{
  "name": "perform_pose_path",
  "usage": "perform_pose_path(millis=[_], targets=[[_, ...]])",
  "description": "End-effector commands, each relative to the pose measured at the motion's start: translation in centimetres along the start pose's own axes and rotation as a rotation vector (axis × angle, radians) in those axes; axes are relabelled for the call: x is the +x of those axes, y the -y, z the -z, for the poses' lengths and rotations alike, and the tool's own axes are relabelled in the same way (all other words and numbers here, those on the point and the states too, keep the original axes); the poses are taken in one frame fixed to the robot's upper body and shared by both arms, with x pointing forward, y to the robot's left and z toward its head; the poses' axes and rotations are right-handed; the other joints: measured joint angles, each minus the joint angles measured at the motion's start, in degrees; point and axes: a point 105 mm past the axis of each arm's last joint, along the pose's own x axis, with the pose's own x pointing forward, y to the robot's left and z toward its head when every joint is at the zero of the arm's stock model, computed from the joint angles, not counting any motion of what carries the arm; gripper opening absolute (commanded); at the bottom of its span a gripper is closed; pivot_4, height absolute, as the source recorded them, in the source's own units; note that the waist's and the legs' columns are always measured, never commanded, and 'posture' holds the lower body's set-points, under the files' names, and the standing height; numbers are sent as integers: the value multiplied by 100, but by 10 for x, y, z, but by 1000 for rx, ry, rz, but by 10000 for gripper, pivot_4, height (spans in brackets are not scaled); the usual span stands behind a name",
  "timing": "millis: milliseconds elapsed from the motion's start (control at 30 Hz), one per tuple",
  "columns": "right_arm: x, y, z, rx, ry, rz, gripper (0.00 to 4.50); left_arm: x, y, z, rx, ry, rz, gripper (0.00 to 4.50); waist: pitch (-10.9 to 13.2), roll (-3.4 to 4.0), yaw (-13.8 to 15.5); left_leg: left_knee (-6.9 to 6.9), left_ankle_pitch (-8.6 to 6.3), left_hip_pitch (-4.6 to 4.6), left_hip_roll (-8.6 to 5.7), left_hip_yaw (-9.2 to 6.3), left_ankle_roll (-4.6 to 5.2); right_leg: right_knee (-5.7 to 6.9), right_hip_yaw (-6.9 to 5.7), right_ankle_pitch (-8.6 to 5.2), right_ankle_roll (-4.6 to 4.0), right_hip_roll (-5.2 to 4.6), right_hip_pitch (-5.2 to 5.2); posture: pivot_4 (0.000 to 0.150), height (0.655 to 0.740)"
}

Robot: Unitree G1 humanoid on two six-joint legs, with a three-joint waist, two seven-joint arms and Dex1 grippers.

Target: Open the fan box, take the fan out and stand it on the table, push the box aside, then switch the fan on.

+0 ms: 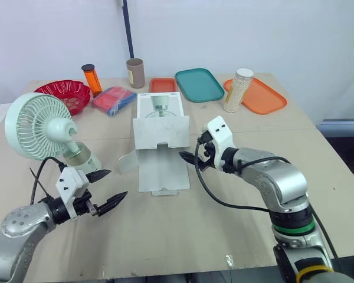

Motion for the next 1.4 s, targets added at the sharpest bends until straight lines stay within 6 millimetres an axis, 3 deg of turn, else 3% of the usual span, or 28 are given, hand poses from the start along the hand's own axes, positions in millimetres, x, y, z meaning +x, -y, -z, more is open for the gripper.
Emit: perform_pose_path(millis=[33, 167, 200, 567, 800, 1033, 1133, 1233, 1400], targets=[[8, 9, -12, -13, 48, 44, 44074, 0, 9, -7, 24, 21, 14, 45000, 0, 0, -12, 0, 0, 1, 1, 2, 0, 0, 1, 0, 0, 0, -1, 1500, 7400], [24, 17, -3, 4, 30, 73, 44074, 1, 8, -1, 11, 21, -13, 45000, 1, 1, -4, -2, 0, 1, 1, 5, 0, 2, 3, 0, 0, 0, -3, 1500, 7400], [26, 19, -2, 6, 29, 79, 41818, 2, 8, 0, 10, 22, -20, 45000, 0, 1, -4, -2, 0, 1, 0, 5, 0, 2, 3, 0, 0, -1, -3, 1500, 7400], [27, 38, -3, 60, 52, 192, 1426, 3, 8, 9, 15, 14, -43, 45000, 0, 0, -4, -2, 0, 1, 0, 6, 0, 3, 4, 0, 0, -1, -3, 1500, 7400], [-1, 52, -6, 64, 53, 253, 1426, 4, 13, 15, 3, -2, -21, 45000, 0, 1, 11, -2, 0, -2, -3, 2, 1, 4, 2, 0, 0, -5, -2, 1500, 7400], [-62, 81, 12, 107, -14, 416, 1426, 4, 11, 23, 0, -24, 17, 45000, 1, 3, 14, -2, -1, -4, -4, 2, 3, 2, 1, 0, 0, -4, -2, 1500, 7400], [-92, 102, 34, 174, -67, 544, 1426, 8, 6, 26, -4, -25, 23, 45000, 0, 3, 14, 0, -2, 1, -3, 4, 4, 2, 3, 0, 0, -1, 2, 1500, 7400], [-137, 133, 61, 247, -119, 753, 1426, 15, 6, 30, -15, -25, 54, 45000, -4, 5, 54, 0, -2, 0, -4, 3, 5, 1, 2, -1, 2, -2, 6, 1500, 7400], [-188, 168, 75, 318, -116, 1014, 1426, 25, 7, 31, -5, -22, 103, 45000, -4, 9, 54, 0, -3, 3, -8, 16, 7, -1, 14, -2, 6, -4, 6, 1500, 7400]])
